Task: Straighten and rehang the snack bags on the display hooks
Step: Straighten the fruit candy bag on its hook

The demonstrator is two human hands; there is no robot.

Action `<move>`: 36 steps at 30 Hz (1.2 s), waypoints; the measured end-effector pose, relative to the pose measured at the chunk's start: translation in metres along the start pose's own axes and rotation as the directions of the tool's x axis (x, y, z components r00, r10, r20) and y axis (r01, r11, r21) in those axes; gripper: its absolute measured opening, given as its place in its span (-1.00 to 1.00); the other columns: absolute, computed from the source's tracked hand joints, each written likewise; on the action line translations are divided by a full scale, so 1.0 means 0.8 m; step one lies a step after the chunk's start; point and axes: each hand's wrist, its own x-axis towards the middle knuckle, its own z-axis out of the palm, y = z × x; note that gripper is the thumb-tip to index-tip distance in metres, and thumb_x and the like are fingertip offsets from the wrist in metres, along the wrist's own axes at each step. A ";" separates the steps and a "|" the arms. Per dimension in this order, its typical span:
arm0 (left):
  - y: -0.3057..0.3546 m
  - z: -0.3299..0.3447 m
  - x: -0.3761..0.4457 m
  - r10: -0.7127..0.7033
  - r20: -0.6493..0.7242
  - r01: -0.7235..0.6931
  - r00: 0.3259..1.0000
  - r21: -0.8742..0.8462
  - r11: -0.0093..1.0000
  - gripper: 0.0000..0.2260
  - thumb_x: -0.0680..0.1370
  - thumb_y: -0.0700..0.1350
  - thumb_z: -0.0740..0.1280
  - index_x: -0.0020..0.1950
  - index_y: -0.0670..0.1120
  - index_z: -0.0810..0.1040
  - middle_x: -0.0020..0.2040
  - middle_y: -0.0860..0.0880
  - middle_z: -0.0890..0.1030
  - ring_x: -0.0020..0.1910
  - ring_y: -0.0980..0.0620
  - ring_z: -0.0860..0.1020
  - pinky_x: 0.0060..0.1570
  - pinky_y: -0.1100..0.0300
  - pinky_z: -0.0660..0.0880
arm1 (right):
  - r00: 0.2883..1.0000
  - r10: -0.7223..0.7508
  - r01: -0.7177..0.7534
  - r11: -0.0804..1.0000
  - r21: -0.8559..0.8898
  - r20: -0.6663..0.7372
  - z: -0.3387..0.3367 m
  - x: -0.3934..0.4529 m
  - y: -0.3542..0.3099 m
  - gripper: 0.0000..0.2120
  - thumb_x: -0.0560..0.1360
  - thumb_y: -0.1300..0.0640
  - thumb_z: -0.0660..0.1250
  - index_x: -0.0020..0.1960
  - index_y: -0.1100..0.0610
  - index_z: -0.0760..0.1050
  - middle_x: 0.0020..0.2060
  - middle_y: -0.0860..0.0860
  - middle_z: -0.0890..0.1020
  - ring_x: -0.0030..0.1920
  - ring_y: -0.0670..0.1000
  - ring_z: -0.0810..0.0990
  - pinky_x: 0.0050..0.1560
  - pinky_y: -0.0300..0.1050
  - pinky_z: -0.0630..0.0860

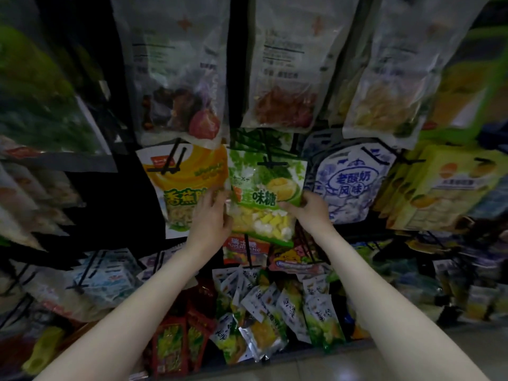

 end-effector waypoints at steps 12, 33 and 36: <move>0.005 0.012 -0.029 -0.128 0.046 0.126 0.991 0.045 0.991 -0.58 0.48 -0.31 0.27 0.34 -0.13 0.38 0.37 -0.16 0.31 0.33 -0.22 0.30 0.24 -0.12 0.32 | 0.947 -0.269 0.158 0.864 -0.478 -0.173 -0.049 0.056 -0.004 -0.73 0.51 0.02 0.33 -0.06 0.24 0.61 0.05 0.18 0.52 0.11 0.20 0.45 0.07 0.09 0.43; -0.056 0.033 -0.128 -0.358 0.226 0.304 0.906 0.240 0.922 -0.57 0.53 -0.20 0.29 0.40 -0.12 0.33 0.41 -0.14 0.29 0.37 -0.21 0.28 0.23 -0.11 0.29 | 0.992 0.122 -0.126 0.974 -0.190 -0.032 0.068 -0.039 0.090 -0.85 0.49 0.07 0.37 -0.07 0.15 0.51 0.17 0.09 0.41 0.26 0.09 0.35 0.13 -0.15 0.32; -0.067 0.027 -0.144 -0.411 0.241 0.343 0.879 0.279 0.897 -0.56 0.55 -0.19 0.25 0.42 -0.09 0.29 0.44 -0.11 0.23 0.41 -0.19 0.23 0.24 -0.08 0.26 | 0.985 0.095 -0.074 0.986 -0.147 0.144 0.104 -0.061 0.090 -0.86 0.52 0.05 0.33 0.01 0.10 0.46 0.08 0.01 0.34 0.18 0.05 0.39 -0.04 -0.28 0.25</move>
